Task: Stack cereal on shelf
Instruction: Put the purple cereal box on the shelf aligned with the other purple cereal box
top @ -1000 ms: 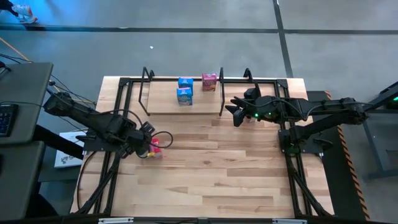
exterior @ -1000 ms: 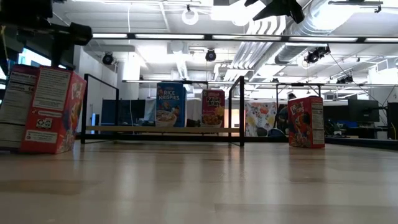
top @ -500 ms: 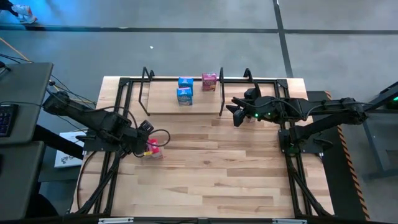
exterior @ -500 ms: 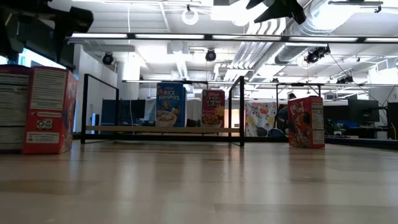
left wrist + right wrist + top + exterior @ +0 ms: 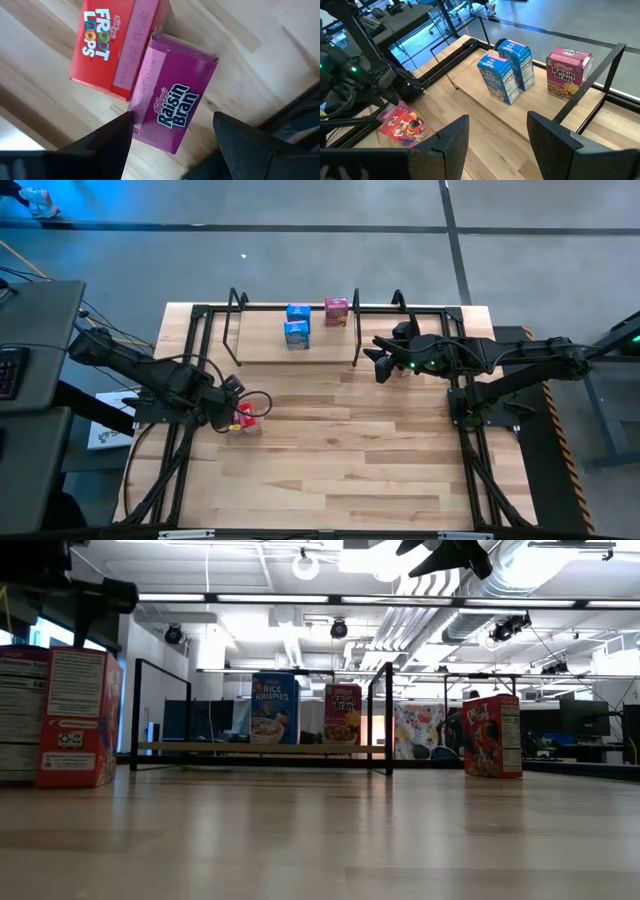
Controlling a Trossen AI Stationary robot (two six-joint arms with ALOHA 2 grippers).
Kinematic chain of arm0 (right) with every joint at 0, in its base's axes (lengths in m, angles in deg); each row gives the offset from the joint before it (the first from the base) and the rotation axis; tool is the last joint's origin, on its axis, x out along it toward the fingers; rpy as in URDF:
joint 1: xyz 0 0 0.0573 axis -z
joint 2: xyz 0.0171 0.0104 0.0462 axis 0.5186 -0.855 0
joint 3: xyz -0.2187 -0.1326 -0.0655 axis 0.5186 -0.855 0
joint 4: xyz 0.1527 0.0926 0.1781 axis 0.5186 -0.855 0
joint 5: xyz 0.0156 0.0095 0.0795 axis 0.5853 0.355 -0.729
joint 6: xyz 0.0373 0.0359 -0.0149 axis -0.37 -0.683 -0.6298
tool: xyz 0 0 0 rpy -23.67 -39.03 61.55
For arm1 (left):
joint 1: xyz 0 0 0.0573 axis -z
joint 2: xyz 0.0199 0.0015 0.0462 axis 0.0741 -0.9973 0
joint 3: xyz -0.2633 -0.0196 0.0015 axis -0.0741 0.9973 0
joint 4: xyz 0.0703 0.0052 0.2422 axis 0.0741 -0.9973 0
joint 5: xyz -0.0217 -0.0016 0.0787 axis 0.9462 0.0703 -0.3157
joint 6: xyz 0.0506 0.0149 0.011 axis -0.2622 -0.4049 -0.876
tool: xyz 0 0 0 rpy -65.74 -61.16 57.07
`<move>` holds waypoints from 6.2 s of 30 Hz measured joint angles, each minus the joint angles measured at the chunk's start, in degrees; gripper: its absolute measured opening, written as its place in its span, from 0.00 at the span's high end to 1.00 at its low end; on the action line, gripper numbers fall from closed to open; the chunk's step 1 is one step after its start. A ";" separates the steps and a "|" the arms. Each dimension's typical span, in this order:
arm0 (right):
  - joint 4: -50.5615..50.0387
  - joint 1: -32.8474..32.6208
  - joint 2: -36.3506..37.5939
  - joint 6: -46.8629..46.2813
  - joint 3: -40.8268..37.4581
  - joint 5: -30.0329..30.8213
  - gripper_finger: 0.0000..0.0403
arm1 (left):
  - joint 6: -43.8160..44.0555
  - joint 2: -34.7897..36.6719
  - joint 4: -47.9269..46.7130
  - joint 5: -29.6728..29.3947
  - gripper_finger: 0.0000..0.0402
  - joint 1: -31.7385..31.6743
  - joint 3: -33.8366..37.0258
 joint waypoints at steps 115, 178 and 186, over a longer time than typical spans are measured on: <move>1.33 -0.02 -4.79 -5.38 -0.07 1.41 0.53 | 1.75 2.73 5.74 2.78 0.45 -0.74 5.32; 11.25 3.97 -5.34 20.31 0.02 -34.47 0.30 | 42.03 -26.16 28.63 -5.57 0.61 -17.36 -35.94; 11.04 4.55 -9.90 32.10 0.02 -38.28 0.23 | 40.54 -28.07 32.89 -4.62 0.61 -17.09 -36.05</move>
